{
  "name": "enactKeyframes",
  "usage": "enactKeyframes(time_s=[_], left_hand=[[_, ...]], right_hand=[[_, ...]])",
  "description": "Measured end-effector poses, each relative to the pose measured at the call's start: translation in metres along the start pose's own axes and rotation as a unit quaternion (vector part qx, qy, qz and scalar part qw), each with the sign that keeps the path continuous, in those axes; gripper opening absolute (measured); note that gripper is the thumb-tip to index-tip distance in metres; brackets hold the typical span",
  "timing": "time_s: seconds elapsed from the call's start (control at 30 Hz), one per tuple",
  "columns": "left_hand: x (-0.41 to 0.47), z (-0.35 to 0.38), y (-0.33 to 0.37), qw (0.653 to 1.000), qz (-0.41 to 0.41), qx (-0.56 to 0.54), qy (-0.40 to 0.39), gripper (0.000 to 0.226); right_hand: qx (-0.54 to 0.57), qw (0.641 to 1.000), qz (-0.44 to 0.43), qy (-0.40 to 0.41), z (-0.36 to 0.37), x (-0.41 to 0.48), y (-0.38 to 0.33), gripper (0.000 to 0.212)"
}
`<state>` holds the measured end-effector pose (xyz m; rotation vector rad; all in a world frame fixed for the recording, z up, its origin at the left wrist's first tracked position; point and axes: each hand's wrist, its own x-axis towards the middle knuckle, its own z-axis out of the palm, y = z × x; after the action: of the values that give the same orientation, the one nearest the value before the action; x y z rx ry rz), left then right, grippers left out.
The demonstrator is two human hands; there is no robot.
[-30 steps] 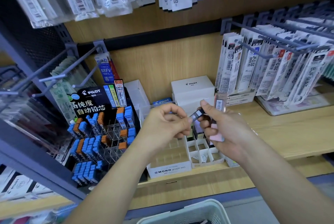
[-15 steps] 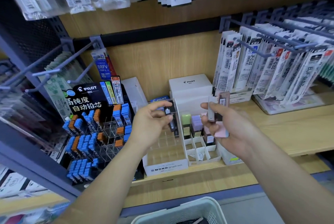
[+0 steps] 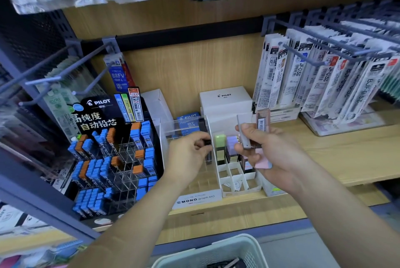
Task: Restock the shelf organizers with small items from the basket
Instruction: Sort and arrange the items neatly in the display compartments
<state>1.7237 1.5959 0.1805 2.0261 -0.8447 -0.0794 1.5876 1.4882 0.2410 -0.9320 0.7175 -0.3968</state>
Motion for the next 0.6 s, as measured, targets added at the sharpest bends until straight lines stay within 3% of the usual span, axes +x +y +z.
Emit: enactKeyframes(time_s=[0.13,0.33,0.47,0.53,0.6], left_hand=[[0.001,0.003,-0.006,0.997,0.047,0.039,0.036,0.012],[0.002,-0.001,-0.006,0.998,0.017,0.049,0.023,0.012],[0.007,-0.023,0.024,0.991,-0.045,-0.116,0.047,0.010],[0.004,-0.038,0.046,0.978,-0.046,-0.202,0.005,0.008],[-0.002,-0.047,0.057,0.984,0.014,-0.164,-0.067,0.012]], right_hand=[[-0.026,0.999,0.010,-0.026,-0.002,-0.001,0.000,0.005],[-0.093,0.995,-0.007,-0.037,-0.003,0.002,0.003,0.021],[-0.092,0.995,-0.031,-0.016,-0.004,0.004,0.002,0.019],[-0.119,0.992,-0.051,-0.010,-0.002,0.004,0.003,0.020],[-0.145,0.987,-0.072,-0.006,0.000,0.002,0.004,0.020]])
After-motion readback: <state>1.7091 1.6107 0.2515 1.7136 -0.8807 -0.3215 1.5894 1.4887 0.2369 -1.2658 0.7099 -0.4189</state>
